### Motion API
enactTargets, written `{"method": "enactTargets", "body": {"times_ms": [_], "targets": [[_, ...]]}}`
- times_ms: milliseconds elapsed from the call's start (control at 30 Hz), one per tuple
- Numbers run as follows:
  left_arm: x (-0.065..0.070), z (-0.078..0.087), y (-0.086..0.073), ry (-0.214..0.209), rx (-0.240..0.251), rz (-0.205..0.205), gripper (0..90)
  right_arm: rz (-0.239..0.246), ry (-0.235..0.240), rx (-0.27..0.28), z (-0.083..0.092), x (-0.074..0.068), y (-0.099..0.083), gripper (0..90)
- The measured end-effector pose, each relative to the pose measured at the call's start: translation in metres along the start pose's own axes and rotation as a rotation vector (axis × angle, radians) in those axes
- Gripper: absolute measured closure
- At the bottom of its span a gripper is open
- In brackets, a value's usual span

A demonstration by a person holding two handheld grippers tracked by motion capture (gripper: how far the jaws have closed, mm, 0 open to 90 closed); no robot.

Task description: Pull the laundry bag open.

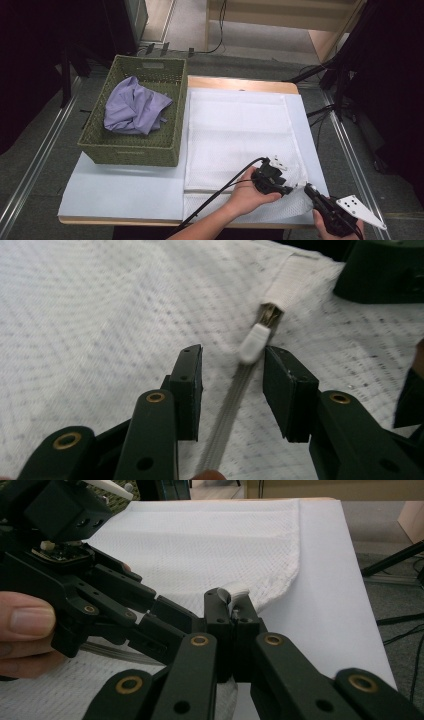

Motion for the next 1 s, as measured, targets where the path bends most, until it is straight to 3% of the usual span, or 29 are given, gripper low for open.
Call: {"method": "enactTargets", "body": {"times_ms": [67,100,200,300,367,767,867,1000], "targets": [[0.003,0.000,0.002,-0.070,0.029,0.022,60.4,0.000,0.006,0.001,0.000,-0.001,0.000,90.0],[0.003,0.001,0.003,-0.083,0.031,0.023,60.5,0.003,0.013,0.003,0.000,-0.002,0.000,90.0],[0.005,-0.001,0.004,-0.090,0.033,-0.007,63.6,0.014,0.025,0.004,-0.001,-0.005,0.001,90.0],[0.006,0.003,0.006,-0.108,0.068,-0.034,81.9,0.007,0.024,0.014,0.001,-0.004,0.001,90.0],[0.006,0.005,0.006,-0.115,0.066,-0.034,84.0,0.005,0.025,0.015,0.001,-0.003,0.001,90.0],[0.011,0.008,0.004,-0.036,0.066,-0.124,85.5,0.002,-0.017,-0.012,0.001,-0.001,0.002,90.0],[0.012,0.009,0.003,-0.032,0.073,-0.128,85.5,0.000,-0.017,-0.017,0.001,-0.001,0.003,90.0],[0.010,0.010,0.001,-0.057,0.084,-0.119,85.2,-0.002,-0.018,-0.020,0.002,-0.001,0.003,90.0]]}}
Point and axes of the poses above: each handheld gripper's, and its own axes: z roughly backward along the jaws, y roughly out of its top, x roughly to its right, the point moved 4 cm from there along -z, roughly forward along the jaws, and after that the axes turned 2 degrees about -x, right-handed, at the moved point
